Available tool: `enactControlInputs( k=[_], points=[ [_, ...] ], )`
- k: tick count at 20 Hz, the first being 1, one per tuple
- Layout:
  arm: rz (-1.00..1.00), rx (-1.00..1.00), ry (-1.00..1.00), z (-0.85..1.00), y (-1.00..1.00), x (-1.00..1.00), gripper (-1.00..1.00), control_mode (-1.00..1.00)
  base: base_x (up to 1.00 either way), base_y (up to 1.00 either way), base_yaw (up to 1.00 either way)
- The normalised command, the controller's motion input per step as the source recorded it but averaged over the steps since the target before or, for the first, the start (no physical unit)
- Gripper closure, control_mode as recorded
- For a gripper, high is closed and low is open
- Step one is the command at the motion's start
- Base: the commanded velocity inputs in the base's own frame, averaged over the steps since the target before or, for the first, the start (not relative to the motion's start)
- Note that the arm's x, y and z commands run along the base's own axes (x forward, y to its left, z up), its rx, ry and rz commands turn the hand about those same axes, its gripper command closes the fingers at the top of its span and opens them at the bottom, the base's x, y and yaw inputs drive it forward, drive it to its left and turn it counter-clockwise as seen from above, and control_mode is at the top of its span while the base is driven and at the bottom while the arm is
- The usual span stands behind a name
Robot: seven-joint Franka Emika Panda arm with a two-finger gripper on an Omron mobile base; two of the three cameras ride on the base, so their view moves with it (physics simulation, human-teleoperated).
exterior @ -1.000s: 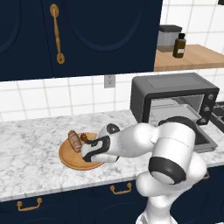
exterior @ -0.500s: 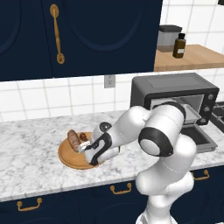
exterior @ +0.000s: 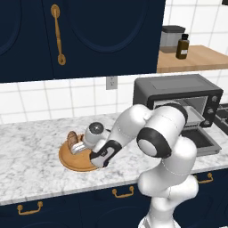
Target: Pick up the kebab skewer and baguette bread, and place them inside the toaster oven. Close the toaster oven door and start by setting the timer.
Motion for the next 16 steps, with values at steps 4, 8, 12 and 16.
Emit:
enactControlInputs(
  k=[4, 8, 12, 16],
  points=[
    [0.00, -0.08, 0.11, 0.05, 0.08, 0.18, -1.00, -1.00, 0.00, 0.00, 0.00],
    [0.00, -0.04, 0.11, 0.00, -0.05, 0.03, -1.00, -1.00, 0.00, 0.00, 0.00],
    [0.02, 0.00, 0.07, 0.00, -0.29, 0.00, 1.00, -1.00, 0.00, 0.00, 0.00],
    [0.05, 0.01, 0.00, 0.04, -0.71, -0.18, 1.00, -1.00, 0.00, 0.00, 0.00]
  ],
)
